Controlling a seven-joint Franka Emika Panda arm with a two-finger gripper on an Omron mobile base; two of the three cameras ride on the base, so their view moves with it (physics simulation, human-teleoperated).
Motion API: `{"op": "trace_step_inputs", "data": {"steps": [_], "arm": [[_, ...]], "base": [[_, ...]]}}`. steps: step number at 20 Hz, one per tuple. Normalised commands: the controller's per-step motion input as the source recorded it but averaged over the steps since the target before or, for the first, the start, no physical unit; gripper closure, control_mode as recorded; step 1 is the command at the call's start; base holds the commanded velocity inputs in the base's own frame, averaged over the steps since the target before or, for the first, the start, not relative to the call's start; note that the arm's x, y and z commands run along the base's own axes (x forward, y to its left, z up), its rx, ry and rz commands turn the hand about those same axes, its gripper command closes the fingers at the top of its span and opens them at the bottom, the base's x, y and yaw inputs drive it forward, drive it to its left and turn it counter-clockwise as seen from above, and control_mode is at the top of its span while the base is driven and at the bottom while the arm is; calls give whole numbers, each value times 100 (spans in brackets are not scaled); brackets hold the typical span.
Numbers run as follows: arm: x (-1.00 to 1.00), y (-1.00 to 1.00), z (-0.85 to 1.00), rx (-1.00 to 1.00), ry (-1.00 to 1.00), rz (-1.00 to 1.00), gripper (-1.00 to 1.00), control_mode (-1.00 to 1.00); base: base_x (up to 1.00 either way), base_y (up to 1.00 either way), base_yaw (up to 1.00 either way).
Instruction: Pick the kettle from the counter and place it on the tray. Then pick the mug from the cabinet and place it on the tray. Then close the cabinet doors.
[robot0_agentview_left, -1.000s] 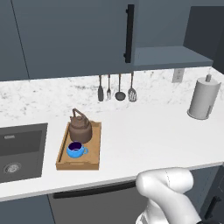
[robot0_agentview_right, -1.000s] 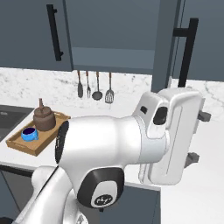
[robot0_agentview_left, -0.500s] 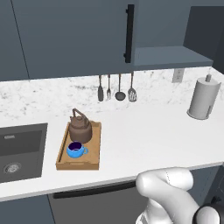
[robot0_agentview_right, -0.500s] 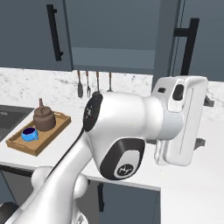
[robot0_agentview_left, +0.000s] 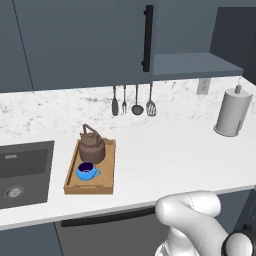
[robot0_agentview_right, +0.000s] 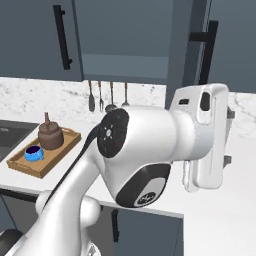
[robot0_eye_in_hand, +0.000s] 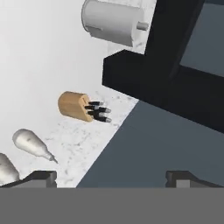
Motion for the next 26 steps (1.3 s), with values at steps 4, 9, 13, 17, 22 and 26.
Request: {"op": "trace_step_inputs", "data": {"steps": [4,9,13,17,22,26], "arm": [[57,46,-2,0,14,15,-100,-100],[61,53,-12,-4,15,15,-100,-100],[62,70,-23,-8,11,13,-100,-100],[52,84,-23,-10,1,11,-100,-100],[50,89,-17,-10,0,10,-100,-100],[86,64,0,0,0,11,-100,-100]], "base": [[0,0,0],[0,0,0],[0,0,0],[0,0,0],[0,0,0],[0,0,0]]}}
